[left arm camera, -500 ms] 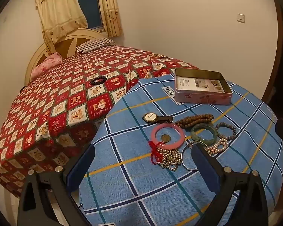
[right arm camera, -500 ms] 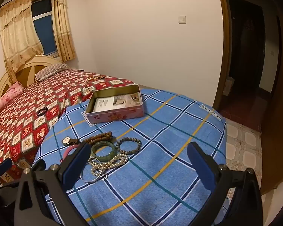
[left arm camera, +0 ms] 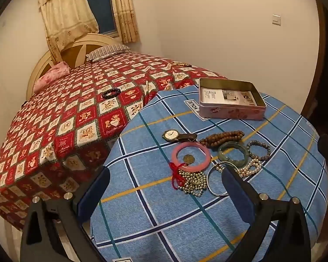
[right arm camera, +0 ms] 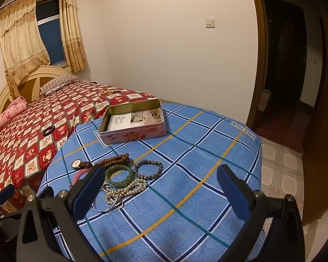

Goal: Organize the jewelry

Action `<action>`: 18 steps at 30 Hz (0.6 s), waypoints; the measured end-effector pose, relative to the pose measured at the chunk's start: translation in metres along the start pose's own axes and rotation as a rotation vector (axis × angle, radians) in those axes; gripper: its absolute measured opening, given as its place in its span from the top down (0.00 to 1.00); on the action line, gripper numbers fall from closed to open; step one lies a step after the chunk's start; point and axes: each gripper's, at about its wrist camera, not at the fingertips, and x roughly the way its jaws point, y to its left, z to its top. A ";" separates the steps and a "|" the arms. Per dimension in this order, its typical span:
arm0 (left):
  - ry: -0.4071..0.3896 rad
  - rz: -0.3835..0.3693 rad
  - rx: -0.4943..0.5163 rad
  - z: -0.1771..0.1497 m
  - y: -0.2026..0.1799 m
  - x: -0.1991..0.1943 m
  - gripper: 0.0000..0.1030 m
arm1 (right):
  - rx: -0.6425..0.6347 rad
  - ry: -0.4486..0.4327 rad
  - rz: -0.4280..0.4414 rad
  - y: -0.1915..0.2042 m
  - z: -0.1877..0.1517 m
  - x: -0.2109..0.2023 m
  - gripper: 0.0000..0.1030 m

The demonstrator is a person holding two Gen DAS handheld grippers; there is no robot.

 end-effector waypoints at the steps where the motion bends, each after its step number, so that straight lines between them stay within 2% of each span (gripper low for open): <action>1: -0.001 -0.001 -0.001 0.000 0.000 0.000 0.01 | 0.000 0.000 0.000 -0.003 0.003 0.000 0.00; 18: 0.005 -0.022 -0.007 0.003 -0.002 -0.003 0.01 | 0.003 0.001 0.004 -0.006 0.003 0.000 0.00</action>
